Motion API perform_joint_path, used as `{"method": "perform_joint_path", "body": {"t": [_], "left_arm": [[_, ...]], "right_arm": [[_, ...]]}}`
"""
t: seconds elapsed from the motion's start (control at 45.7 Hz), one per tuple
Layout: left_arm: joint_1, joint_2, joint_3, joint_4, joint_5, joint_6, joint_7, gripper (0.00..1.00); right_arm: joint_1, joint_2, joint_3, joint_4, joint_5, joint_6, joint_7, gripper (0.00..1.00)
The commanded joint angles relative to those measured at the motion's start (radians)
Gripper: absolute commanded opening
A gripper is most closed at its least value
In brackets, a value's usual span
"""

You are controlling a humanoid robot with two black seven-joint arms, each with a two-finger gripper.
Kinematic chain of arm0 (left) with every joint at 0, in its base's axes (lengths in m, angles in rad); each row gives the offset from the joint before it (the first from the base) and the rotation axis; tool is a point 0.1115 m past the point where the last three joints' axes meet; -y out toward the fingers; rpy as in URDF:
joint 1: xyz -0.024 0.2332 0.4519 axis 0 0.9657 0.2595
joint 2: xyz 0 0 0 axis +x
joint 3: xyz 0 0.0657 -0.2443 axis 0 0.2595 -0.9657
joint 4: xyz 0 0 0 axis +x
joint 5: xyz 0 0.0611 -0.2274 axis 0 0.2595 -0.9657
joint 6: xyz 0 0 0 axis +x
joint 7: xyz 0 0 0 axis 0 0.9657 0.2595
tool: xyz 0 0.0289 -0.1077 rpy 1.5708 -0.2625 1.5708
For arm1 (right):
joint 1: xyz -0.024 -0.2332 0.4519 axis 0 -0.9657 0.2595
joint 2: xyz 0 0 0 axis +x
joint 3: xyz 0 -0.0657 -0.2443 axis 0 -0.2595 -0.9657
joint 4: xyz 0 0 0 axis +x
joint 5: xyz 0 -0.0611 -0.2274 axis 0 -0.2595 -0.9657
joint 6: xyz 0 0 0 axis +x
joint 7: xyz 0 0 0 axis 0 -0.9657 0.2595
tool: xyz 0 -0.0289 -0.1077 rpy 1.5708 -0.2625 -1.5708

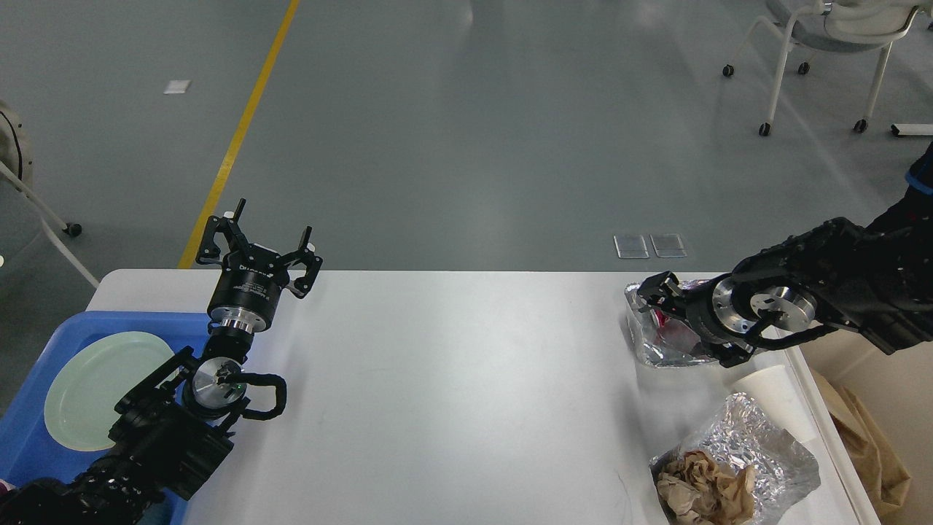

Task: Tidy desktop
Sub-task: 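Move the right gripper to the clear bag of red items and grasp it, then lift the clear bag with the right gripper and drop it into the white bin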

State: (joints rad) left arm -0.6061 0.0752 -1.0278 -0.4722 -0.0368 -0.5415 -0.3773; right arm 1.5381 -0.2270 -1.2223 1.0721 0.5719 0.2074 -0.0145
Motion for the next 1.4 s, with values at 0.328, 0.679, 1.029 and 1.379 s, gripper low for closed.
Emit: {"method": "perform_joint_path", "body": {"t": [0.328, 0.679, 1.029, 1.379], "left_arm": [[0.0, 0.0, 0.0, 0.0, 0.0, 0.0, 0.0, 0.99], [0.0, 0.0, 0.0, 0.0, 0.0, 0.0, 0.0, 0.99], [0.0, 0.0, 0.0, 0.001, 0.0, 0.0, 0.0, 0.99], [0.0, 0.0, 0.0, 0.0, 0.0, 0.0, 0.0, 0.99]], "right_arm": [[-0.325, -0.011, 0.251, -0.216, 0.23, -0.223, -0.058, 0.97], [-0.417, 0.023, 0.3, -0.357, 0.215, -0.28, -0.058, 0.09], [-0.342, 0.025, 0.294, -0.278, 0.187, -0.275, -0.079, 0.0], [-0.005, -0.047, 0.208, 0.149, -0.197, -0.266, -0.078, 0.0]]}}
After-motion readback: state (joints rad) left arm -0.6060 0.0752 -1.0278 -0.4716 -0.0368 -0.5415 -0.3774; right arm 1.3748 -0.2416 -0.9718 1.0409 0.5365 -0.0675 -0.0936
